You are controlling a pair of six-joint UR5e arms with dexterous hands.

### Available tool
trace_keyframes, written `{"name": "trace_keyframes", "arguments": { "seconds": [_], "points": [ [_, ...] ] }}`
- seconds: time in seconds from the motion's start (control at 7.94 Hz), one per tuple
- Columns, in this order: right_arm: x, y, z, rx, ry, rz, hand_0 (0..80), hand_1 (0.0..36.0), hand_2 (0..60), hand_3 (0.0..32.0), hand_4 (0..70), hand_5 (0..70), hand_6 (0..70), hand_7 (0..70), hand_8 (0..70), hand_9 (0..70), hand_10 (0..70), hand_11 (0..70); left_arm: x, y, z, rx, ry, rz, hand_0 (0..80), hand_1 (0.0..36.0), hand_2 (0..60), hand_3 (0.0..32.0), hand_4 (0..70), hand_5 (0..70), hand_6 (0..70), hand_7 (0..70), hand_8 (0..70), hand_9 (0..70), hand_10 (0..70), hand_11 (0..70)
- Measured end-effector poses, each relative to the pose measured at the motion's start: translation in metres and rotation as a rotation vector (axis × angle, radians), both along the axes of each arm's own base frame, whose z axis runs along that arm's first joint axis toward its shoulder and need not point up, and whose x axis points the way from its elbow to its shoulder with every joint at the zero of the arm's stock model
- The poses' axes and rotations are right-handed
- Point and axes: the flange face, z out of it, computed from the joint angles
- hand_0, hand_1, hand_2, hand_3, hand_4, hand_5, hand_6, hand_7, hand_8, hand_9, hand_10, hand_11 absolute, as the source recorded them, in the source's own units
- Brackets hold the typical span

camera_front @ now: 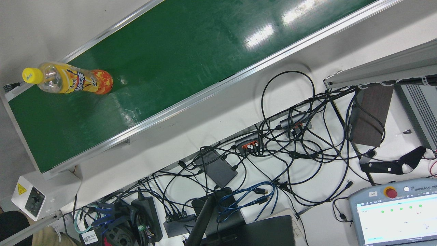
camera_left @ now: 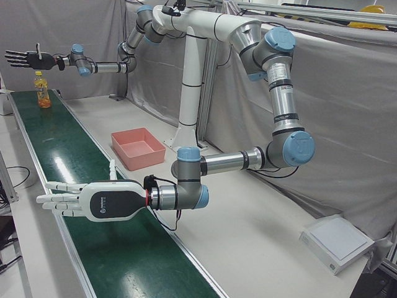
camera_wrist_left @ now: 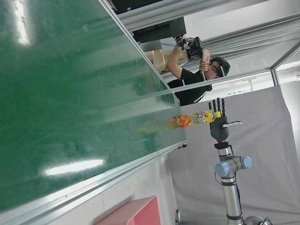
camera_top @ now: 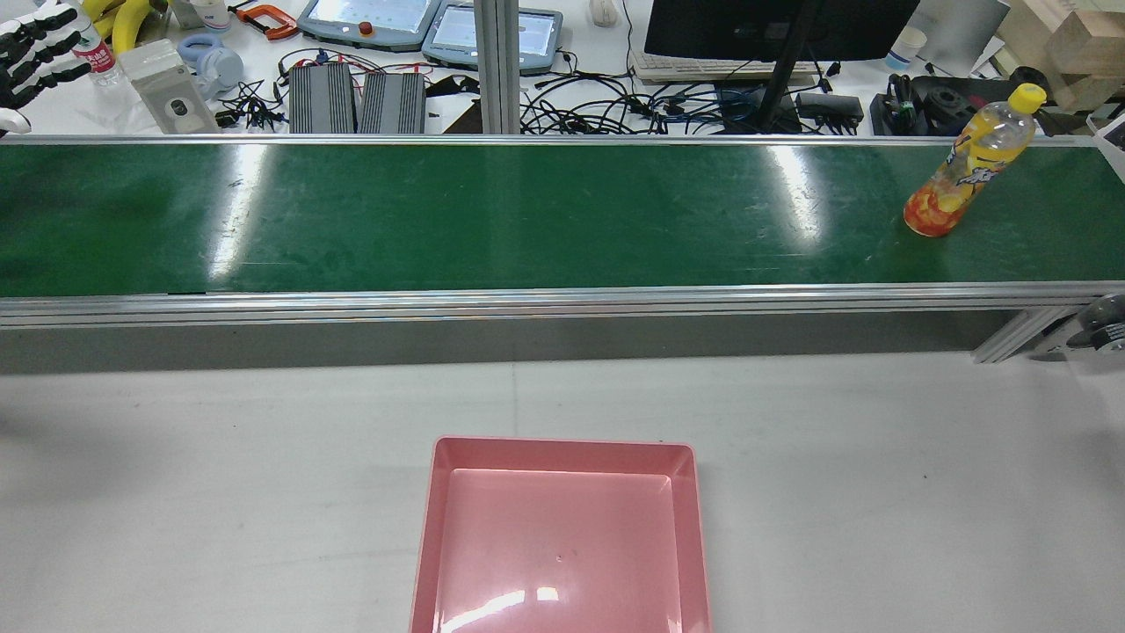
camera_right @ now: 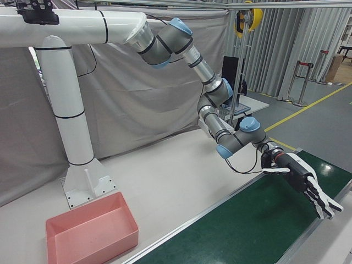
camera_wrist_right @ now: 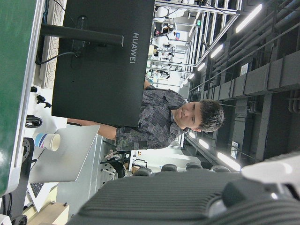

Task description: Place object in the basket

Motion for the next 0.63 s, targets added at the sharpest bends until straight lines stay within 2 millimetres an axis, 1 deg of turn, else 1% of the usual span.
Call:
{"name": "trace_keyframes", "arguments": {
  "seconds": [0.63],
  "points": [
    [0.0,-0.0001,-0.0002,0.0,0.0,0.0,0.0,0.0,0.0,0.0,0.0,0.0,0.0,0.0,0.0,0.0,0.0,0.0,-0.0007,-0.0001,-0.0011,0.003,0.001,-0.001,47.9,9.2,0.0,0.0,16.0,8.9,0.0,0.0,4.9,9.2,8.3,13.1]
  ]
}}
